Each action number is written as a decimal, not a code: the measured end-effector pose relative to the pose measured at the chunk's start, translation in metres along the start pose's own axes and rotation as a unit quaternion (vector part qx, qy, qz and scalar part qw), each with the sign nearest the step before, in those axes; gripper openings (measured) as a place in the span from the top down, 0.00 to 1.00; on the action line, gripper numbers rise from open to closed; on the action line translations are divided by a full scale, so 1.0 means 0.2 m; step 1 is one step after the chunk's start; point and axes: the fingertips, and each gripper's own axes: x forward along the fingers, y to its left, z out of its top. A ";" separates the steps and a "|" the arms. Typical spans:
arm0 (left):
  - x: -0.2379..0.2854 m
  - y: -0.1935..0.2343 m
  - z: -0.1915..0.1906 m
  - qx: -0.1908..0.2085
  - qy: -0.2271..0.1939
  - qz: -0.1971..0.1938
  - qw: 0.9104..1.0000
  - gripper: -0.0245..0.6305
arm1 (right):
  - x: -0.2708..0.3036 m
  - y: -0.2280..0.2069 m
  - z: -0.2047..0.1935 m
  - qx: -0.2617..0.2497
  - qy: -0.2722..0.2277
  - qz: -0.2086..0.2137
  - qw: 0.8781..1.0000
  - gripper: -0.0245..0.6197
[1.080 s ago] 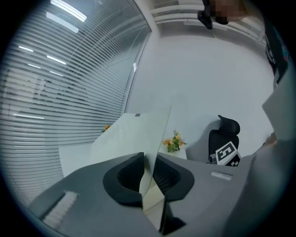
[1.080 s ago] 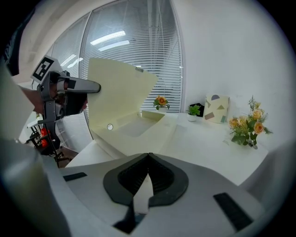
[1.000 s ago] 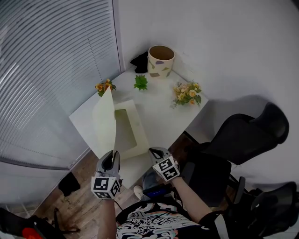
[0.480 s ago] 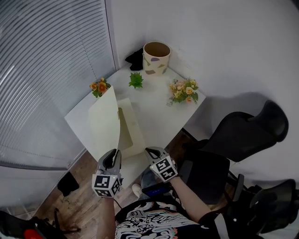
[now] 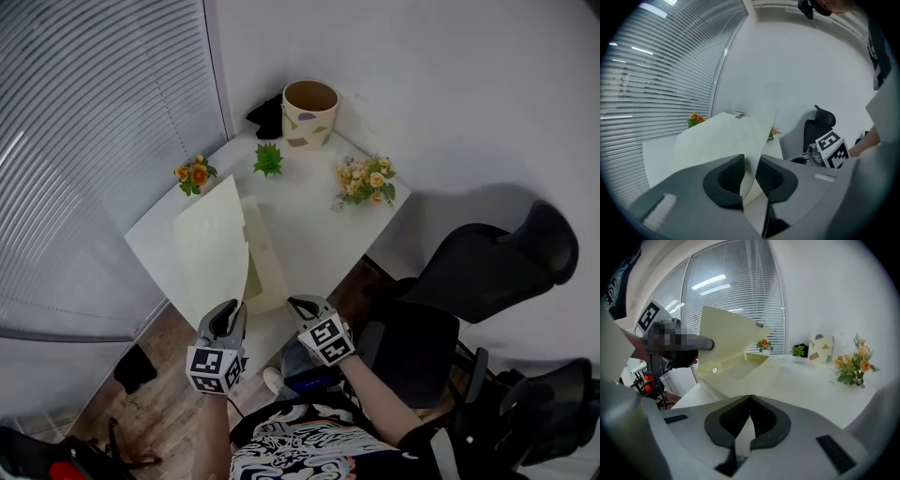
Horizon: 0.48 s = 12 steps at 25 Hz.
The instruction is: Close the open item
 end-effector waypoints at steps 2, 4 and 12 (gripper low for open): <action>0.02 0.00 -0.01 0.003 0.006 -0.003 1.000 0.87 | 0.00 0.00 0.00 0.002 0.001 0.002 1.000 0.96; 0.03 -0.02 -0.02 0.009 0.014 -0.006 1.000 0.87 | 0.00 0.00 -0.01 0.003 0.003 0.002 1.000 0.96; 0.11 -0.06 -0.08 0.038 0.056 -0.014 0.998 0.86 | 0.00 0.00 0.00 0.004 0.001 0.006 1.000 0.96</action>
